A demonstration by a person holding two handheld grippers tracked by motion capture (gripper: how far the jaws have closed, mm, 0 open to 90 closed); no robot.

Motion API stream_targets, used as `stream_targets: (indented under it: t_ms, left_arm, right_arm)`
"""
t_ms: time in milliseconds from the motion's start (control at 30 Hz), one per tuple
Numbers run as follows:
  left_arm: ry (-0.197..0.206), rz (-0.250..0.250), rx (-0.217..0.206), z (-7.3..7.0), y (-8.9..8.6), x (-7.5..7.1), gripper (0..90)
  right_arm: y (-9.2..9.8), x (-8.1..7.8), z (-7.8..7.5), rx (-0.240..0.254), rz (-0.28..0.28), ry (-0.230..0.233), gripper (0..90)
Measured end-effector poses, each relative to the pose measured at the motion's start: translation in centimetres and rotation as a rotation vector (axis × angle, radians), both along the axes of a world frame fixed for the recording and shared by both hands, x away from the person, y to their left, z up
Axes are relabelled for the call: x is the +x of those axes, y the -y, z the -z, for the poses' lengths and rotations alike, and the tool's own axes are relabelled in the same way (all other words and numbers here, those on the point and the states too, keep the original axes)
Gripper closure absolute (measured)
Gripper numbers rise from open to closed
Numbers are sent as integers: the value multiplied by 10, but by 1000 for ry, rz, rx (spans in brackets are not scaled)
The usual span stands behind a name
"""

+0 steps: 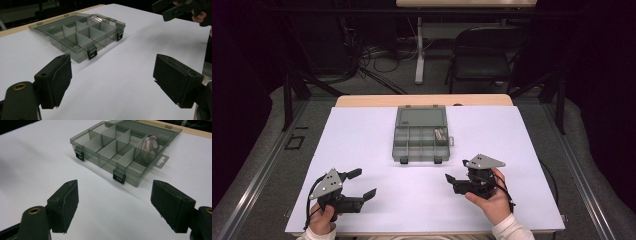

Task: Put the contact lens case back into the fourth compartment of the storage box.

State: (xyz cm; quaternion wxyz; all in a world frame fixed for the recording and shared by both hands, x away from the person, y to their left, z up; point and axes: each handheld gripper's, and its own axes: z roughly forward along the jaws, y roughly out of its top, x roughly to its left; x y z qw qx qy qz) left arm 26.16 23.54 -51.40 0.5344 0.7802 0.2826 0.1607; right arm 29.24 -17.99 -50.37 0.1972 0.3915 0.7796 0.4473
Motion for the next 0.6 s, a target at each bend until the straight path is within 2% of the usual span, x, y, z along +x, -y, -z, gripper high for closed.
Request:
stream_targets:
  t_ms: [300, 467, 600]
  left_arm:
    - [-1, 1, -1, 0, 0, 0, 159]
    - [0, -3, -1, 0, 0, 0, 159]
    - [0, -2, -2, 0, 0, 0, 159]
  right_arm:
    - [1, -5, 13, 27, 3, 5, 223]
    - [0, -5, 18, 20, -2, 5, 223]
    - [0, -5, 22, 34, -10, -2, 223]
